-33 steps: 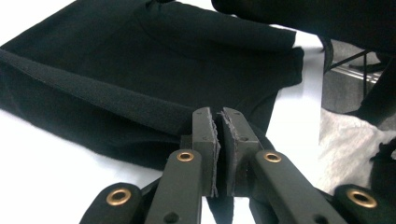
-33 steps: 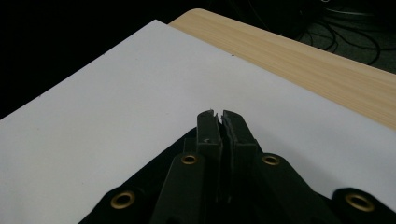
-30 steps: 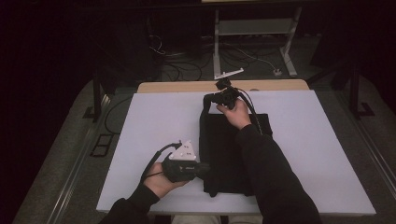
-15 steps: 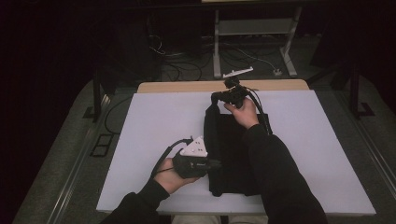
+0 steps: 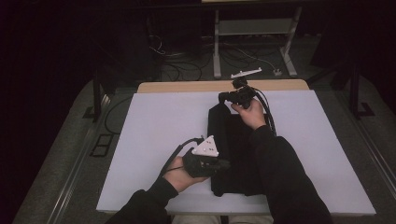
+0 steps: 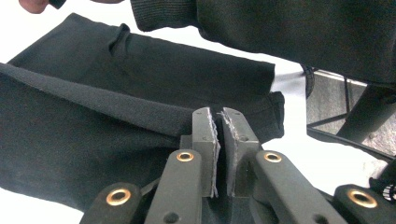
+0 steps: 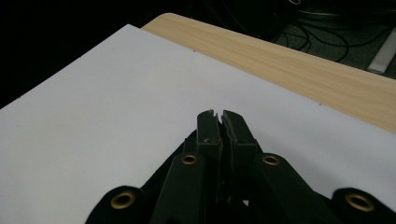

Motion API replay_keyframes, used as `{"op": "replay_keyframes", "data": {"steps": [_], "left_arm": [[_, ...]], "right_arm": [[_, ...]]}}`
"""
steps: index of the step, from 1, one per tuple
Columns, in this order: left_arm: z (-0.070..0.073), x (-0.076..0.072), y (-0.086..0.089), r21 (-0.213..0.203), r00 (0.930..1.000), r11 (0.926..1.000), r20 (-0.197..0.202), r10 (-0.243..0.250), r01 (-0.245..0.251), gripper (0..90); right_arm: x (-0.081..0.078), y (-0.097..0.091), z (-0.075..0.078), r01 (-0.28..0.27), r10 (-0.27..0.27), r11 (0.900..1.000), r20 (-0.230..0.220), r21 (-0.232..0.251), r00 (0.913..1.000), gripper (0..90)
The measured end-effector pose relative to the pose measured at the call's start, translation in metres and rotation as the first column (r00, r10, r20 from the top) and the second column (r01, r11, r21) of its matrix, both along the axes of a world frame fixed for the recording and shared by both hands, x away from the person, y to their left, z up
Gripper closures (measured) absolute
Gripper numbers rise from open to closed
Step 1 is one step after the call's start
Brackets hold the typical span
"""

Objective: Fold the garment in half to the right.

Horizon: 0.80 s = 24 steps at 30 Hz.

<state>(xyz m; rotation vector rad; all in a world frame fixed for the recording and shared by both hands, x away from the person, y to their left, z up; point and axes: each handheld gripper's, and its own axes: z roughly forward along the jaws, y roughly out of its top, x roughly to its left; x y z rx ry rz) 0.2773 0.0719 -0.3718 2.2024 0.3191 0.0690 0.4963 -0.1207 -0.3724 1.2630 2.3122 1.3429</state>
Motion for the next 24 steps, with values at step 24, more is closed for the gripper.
{"op": "replay_keyframes", "data": {"steps": [24], "left_arm": [[-0.010,0.005,-0.040,-0.005,0.9979,0.9982,-0.025,-0.059,0.059,82.6]], "right_arm": [[-0.007,-0.042,-0.003,0.046,-0.047,0.9989,-0.012,-0.012,0.9988,84.9]]}}
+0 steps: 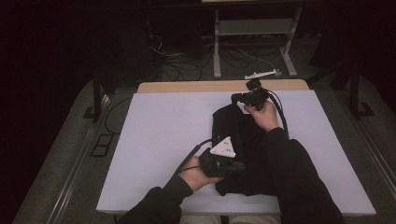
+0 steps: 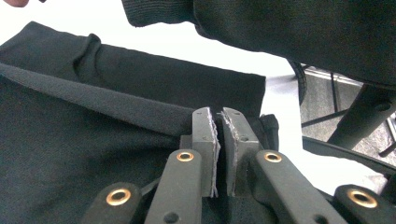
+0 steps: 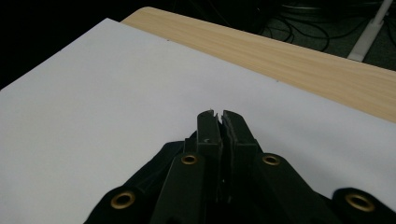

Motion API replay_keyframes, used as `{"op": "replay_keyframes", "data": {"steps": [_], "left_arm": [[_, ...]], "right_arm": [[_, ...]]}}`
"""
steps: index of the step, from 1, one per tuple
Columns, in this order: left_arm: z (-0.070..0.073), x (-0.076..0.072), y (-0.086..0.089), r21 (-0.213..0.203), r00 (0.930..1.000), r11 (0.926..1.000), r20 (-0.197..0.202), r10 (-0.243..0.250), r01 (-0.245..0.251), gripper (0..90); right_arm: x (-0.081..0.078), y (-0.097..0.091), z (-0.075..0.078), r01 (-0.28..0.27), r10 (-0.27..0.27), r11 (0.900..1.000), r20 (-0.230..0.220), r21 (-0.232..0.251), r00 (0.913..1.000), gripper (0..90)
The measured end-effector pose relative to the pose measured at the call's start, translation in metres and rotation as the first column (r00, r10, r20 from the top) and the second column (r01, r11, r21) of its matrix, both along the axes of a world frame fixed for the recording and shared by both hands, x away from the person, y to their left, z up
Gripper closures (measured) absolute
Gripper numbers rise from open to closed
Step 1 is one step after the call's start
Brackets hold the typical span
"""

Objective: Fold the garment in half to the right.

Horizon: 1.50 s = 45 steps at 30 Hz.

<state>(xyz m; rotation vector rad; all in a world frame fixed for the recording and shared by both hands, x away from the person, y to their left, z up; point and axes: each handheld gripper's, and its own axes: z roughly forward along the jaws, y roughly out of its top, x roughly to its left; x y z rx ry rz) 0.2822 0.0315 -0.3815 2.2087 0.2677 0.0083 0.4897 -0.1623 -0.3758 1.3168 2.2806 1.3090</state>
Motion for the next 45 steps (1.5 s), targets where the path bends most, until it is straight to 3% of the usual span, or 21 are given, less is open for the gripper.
{"op": "replay_keyframes", "data": {"steps": [15,29,45], "left_arm": [[-0.001,0.001,-0.026,0.002,0.9993,0.9993,-0.004,-0.036,0.036,82.6],[-0.007,0.002,-0.044,-0.006,0.9981,0.9986,-0.031,-0.054,0.053,82.5],[-0.017,0.006,-0.065,0.002,0.9957,0.9972,-0.054,-0.075,0.075,82.6]], "right_arm": [[-0.006,-0.029,-0.004,0.039,-0.039,0.9992,-0.007,0.003,0.9992,84.9],[-0.011,-0.053,-0.008,0.080,-0.080,0.9968,-0.015,0.000,0.9967,84.9],[-0.014,-0.074,-0.024,0.124,-0.124,0.9922,-0.050,-0.009,0.9910,84.8]]}}
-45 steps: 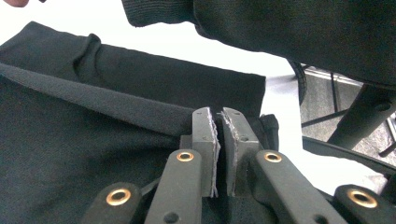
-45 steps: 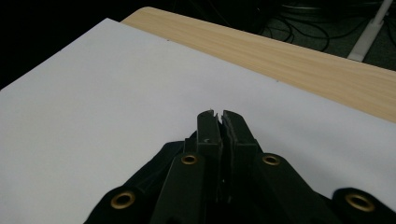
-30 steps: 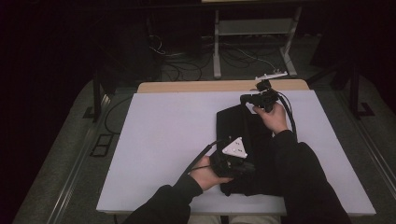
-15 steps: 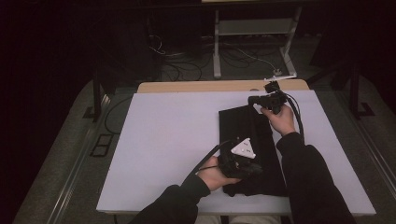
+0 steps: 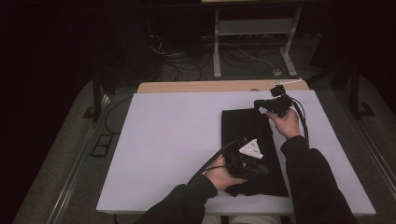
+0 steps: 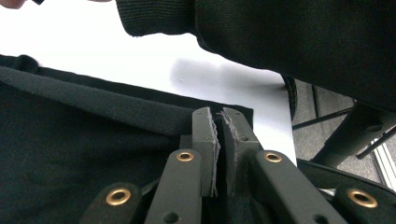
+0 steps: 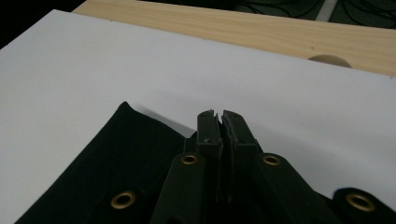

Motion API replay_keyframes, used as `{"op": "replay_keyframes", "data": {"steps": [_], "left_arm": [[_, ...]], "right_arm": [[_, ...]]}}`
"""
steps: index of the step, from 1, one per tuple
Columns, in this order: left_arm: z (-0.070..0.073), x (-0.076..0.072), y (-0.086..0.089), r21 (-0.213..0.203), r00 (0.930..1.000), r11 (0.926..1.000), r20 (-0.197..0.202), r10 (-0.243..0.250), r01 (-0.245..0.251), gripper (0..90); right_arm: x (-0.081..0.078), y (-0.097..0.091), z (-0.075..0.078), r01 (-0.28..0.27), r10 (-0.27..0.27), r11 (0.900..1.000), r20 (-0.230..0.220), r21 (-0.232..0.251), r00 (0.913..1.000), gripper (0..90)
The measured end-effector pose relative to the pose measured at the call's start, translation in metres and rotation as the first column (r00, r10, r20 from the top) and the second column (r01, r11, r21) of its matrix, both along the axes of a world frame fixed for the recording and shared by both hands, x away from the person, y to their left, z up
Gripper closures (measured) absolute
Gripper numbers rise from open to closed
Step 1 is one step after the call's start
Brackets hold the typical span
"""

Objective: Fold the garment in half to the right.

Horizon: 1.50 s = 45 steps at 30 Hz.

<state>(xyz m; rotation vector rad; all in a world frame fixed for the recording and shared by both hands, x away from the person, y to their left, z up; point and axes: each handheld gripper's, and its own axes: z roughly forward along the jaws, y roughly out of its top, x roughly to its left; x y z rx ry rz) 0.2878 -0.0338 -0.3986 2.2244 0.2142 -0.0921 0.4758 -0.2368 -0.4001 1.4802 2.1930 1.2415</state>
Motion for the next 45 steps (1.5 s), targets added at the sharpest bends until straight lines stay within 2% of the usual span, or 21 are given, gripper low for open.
{"op": "replay_keyframes", "data": {"steps": [13,23,25,26,29,31,39,42,45], "left_arm": [[-0.010,0.002,-0.016,0.014,0.9998,0.9997,-0.011,-0.018,0.018,82.6],[-0.014,0.006,-0.028,0.011,0.9994,0.9996,-0.020,-0.028,0.028,82.8],[-0.014,0.006,-0.032,0.014,0.9994,0.9994,-0.019,-0.030,0.031,82.9],[-0.015,0.007,-0.033,0.016,0.9993,0.9993,-0.019,-0.032,0.033,82.9],[-0.016,0.008,-0.035,0.022,0.9993,0.9993,-0.021,-0.030,0.031,83.0],[-0.017,0.008,-0.037,0.029,0.9993,0.9991,-0.022,-0.030,0.031,83.1],[-0.018,0.009,-0.048,0.061,0.9995,0.9977,-0.015,-0.029,0.029,83.4],[-0.017,0.009,-0.053,0.078,0.9996,0.9966,-0.011,-0.025,0.026,83.4],[-0.016,0.010,-0.058,0.101,0.9997,0.9946,-0.013,-0.021,0.022,83.4]], "right_arm": [[-0.002,-0.017,-0.018,0.037,-0.037,0.9993,-0.040,0.003,0.9985,84.8],[-0.002,-0.026,-0.024,0.067,-0.067,0.9977,-0.059,-0.014,0.9960,84.6],[-0.003,-0.027,-0.026,0.073,-0.074,0.9973,-0.077,-0.009,0.9943,83.1],[-0.003,-0.028,-0.027,0.071,-0.071,0.9975,-0.085,-0.007,0.9939,80.4],[-0.008,-0.029,-0.026,0.079,-0.080,0.9966,-0.069,-0.021,0.9943,65.8],[-0.011,-0.030,-0.024,0.091,-0.092,0.9954,-0.054,-0.029,0.9942,59.9],[-0.028,-0.051,-0.015,0.096,-0.095,0.9954,-0.039,0.011,0.9947,21.9],[-0.038,-0.058,-0.015,0.099,-0.098,0.9949,-0.029,0.023,0.9948,13.3],[-0.049,-0.065,-0.016,0.095,-0.094,0.9946,-0.016,0.042,0.9954,12.9]]}}
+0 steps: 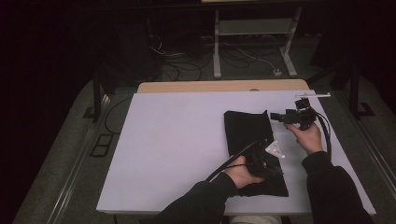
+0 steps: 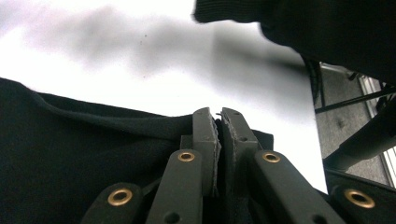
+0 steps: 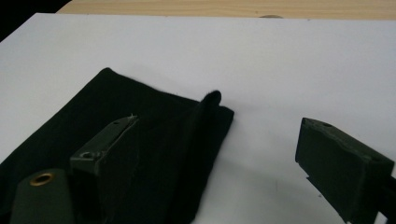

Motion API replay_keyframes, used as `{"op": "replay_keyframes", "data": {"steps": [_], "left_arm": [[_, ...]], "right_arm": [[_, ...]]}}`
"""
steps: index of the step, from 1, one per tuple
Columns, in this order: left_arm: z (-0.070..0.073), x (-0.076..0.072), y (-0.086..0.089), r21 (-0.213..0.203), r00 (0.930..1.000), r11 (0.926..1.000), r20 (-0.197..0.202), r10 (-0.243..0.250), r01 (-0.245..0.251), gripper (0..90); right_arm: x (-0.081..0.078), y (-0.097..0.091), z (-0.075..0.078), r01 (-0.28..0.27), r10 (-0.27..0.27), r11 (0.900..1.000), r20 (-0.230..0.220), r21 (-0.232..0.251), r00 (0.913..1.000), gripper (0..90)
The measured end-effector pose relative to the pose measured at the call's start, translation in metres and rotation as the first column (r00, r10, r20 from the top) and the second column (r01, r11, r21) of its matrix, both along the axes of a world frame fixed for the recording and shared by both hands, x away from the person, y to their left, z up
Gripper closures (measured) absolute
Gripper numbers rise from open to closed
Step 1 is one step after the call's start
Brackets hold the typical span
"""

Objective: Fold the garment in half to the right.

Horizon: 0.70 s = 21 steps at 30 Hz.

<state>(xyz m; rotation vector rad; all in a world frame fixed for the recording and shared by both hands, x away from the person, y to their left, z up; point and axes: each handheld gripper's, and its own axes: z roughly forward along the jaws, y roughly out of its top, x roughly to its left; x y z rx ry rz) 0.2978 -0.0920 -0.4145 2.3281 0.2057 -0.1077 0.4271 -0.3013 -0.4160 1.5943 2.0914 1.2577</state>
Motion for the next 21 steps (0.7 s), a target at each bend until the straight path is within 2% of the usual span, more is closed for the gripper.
{"op": "replay_keyframes", "data": {"steps": [3,7,10,13,16,18,19,20,21], "left_arm": [[0.000,-0.001,-0.006,0.020,1.0000,0.9998,0.007,-0.004,0.004,83.4],[-0.004,0.000,-0.011,0.056,0.9997,0.9984,-0.023,0.008,-0.007,83.2],[-0.008,0.003,-0.012,0.076,0.9997,0.9971,-0.025,0.005,-0.003,79.5],[-0.009,0.003,-0.009,0.052,0.9983,0.9985,-0.056,0.018,-0.015,67.3],[-0.003,0.002,-0.002,0.012,0.9977,0.9993,-0.057,0.036,-0.036,53.7],[0.001,0.000,0.002,-0.004,0.9975,0.9979,-0.032,0.064,-0.064,43.5],[0.003,0.001,0.005,-0.013,0.9978,0.9981,-0.030,0.059,-0.060,37.7],[0.005,0.001,0.009,-0.028,0.9974,0.9977,-0.041,0.060,-0.061,30.6],[0.006,0.001,0.012,-0.043,0.9970,0.9971,-0.048,0.061,-0.063,27.7]], "right_arm": [[-0.011,-0.005,0.001,0.002,-0.002,1.0000,0.004,-0.002,1.0000,10.8],[-0.026,-0.009,0.007,-0.007,0.007,1.0000,0.021,0.005,0.9998,7.6],[-0.037,-0.011,0.010,-0.016,0.016,0.9998,0.037,0.015,0.9992,6.2],[-0.047,-0.011,0.013,-0.024,0.023,0.9993,0.050,0.030,0.9985,4.2],[-0.054,-0.010,0.015,-0.039,0.037,0.9986,0.066,0.036,0.9971,2.7],[-0.057,-0.010,0.016,-0.046,0.044,0.9983,0.070,0.036,0.9966,1.6],[-0.058,-0.009,0.017,-0.046,0.043,0.9983,0.068,0.036,0.9967,0.9],[-0.060,-0.010,0.017,-0.049,0.046,0.9982,0.069,0.036,0.9966,0.6],[-0.061,-0.010,0.017,-0.049,0.046,0.9981,0.072,0.037,0.9963,0.1]]}}
